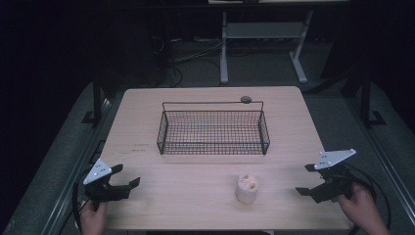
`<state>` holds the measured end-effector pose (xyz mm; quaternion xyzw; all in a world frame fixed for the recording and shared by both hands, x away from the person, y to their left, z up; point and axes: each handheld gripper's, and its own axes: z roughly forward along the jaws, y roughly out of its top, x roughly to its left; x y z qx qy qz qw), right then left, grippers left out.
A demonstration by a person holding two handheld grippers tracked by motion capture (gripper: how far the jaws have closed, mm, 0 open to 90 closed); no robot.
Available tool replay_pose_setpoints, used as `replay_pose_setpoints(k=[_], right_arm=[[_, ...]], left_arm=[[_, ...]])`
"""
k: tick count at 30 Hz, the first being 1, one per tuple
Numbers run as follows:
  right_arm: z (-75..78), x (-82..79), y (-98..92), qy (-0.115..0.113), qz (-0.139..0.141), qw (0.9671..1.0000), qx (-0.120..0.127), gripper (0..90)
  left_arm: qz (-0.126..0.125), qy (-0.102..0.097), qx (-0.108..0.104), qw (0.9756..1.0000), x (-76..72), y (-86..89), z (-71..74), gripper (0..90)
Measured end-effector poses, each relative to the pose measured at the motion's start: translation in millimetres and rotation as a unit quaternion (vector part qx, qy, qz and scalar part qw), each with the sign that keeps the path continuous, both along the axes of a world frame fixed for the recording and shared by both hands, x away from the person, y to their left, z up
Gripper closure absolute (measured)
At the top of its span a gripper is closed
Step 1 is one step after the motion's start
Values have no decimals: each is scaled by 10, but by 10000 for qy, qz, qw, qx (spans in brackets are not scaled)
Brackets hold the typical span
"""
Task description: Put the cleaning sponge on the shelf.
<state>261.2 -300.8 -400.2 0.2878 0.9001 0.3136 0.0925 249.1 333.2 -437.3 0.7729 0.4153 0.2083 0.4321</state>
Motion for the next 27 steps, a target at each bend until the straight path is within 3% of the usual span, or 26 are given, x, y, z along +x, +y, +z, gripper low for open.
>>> replay_pose_setpoints(k=[13, 27], right_arm=[[103, 64, 243, -81, 358, 9993, -94, 140], [236, 72, 460, 29, 795, 9965, -260, 140]], left_arm=[[13, -3, -10, 10000, -25, 40, -10, 140], [12, -36, 4, 10000, -40, 37, 3, 139]])
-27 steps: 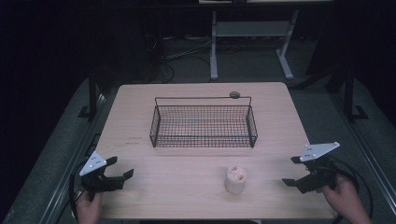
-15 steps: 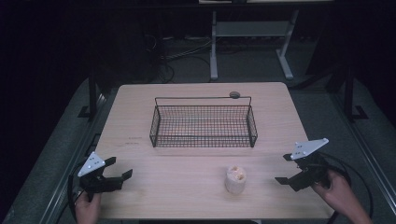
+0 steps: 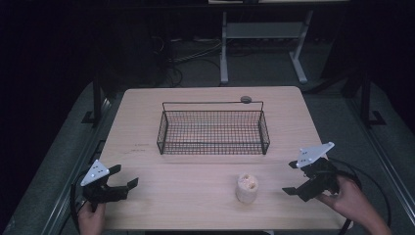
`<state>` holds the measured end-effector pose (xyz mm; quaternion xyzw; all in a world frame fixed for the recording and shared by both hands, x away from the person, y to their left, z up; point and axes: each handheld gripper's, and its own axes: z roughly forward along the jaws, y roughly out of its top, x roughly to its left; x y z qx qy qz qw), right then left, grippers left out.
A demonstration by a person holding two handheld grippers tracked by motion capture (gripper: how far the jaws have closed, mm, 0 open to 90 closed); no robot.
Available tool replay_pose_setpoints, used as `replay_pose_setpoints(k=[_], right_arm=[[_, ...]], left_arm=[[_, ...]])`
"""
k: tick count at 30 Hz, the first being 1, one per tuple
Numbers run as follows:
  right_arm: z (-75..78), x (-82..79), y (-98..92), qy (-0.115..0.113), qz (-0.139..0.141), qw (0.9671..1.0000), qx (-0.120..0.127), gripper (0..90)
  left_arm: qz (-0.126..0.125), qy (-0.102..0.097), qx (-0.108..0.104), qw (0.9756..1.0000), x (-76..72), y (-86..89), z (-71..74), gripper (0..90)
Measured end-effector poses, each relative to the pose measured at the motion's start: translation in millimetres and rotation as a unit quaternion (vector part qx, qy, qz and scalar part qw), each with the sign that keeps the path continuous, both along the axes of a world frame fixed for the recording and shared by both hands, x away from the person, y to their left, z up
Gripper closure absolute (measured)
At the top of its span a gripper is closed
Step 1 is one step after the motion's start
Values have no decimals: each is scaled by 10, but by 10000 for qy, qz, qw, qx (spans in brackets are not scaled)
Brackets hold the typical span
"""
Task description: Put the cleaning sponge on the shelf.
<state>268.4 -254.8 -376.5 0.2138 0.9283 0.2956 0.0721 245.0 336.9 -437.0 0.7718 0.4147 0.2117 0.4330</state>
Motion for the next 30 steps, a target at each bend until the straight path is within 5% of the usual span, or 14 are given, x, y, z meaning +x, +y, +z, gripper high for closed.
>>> replay_pose_setpoints(k=[30], right_arm=[[117, 92, 608, 82, 841, 9959, -329, 148]], left_arm=[[-3, -31, -11, 10000, -25, 19, 20, 140]])
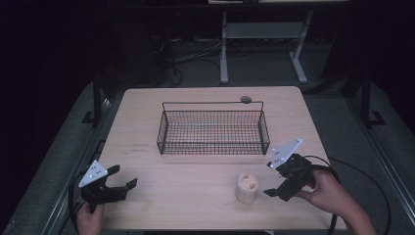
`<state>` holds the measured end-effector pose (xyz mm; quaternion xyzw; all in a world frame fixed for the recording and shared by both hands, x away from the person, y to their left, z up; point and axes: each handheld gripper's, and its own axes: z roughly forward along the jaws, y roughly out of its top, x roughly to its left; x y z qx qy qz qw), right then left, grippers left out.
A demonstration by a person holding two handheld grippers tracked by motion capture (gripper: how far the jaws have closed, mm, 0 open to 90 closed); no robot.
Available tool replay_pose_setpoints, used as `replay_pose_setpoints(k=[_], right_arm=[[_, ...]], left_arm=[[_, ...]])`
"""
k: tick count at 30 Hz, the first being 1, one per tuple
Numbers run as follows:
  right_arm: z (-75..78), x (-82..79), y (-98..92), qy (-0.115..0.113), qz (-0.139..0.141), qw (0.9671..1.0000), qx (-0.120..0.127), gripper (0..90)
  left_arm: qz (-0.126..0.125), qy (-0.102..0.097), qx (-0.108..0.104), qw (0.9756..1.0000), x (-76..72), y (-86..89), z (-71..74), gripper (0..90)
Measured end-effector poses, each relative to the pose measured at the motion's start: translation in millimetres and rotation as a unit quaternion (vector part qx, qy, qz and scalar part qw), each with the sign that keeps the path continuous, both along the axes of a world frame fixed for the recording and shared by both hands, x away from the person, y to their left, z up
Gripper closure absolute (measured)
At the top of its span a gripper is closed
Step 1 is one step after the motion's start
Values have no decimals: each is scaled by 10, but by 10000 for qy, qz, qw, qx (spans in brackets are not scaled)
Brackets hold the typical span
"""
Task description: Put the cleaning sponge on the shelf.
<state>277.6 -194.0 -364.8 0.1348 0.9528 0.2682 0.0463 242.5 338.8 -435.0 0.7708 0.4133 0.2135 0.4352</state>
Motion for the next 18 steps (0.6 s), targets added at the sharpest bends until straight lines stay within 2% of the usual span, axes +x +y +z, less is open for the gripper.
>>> replay_pose_setpoints(k=[18], right_arm=[[-91, 94, 335, 225, 335, 9989, -236, 151]], left_arm=[[14, -34, -24, 10000, -7, 9, 10, 140]])
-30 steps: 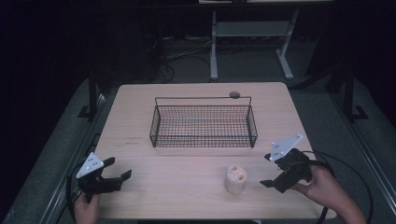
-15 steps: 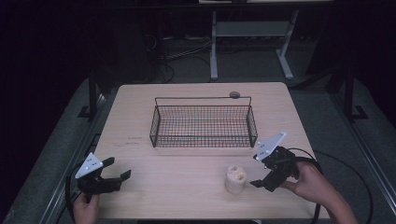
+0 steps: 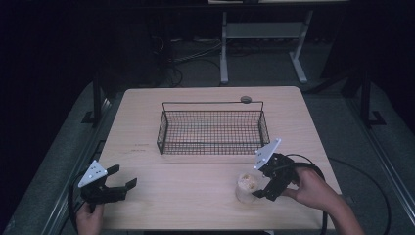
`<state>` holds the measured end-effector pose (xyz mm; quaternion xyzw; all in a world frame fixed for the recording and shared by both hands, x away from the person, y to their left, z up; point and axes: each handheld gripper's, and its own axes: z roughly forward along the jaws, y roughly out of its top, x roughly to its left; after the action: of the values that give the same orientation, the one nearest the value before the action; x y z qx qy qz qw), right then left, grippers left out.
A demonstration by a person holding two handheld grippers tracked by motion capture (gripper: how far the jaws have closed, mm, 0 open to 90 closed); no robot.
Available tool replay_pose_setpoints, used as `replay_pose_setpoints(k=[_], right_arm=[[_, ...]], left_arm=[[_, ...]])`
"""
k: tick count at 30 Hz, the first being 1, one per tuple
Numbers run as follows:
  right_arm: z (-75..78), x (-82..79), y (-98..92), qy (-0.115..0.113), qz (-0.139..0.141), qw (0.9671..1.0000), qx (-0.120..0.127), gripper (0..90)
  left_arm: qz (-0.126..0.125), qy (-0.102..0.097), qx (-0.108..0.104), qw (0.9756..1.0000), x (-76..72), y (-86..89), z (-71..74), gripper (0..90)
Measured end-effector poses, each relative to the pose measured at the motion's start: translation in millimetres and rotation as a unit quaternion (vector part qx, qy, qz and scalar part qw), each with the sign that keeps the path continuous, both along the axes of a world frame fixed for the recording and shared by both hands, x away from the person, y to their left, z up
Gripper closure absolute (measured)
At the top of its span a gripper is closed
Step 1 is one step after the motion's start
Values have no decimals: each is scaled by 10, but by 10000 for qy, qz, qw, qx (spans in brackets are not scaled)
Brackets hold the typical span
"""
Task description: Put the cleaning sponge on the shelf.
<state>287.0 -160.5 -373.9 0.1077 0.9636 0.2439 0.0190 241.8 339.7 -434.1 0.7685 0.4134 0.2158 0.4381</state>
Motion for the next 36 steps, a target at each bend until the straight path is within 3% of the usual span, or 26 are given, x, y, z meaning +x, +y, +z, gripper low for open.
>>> replay_pose_setpoints(k=[23, 36], right_arm=[[-118, 87, 189, 220, 99, 9993, -301, 151], [-180, 145, 249, 349, 187, 9985, -380, 206]], left_arm=[[0, -7, -14, 10000, -5, 8, 5, 140], [-2, -15, -20, 10000, -3, 12, 6, 139]])
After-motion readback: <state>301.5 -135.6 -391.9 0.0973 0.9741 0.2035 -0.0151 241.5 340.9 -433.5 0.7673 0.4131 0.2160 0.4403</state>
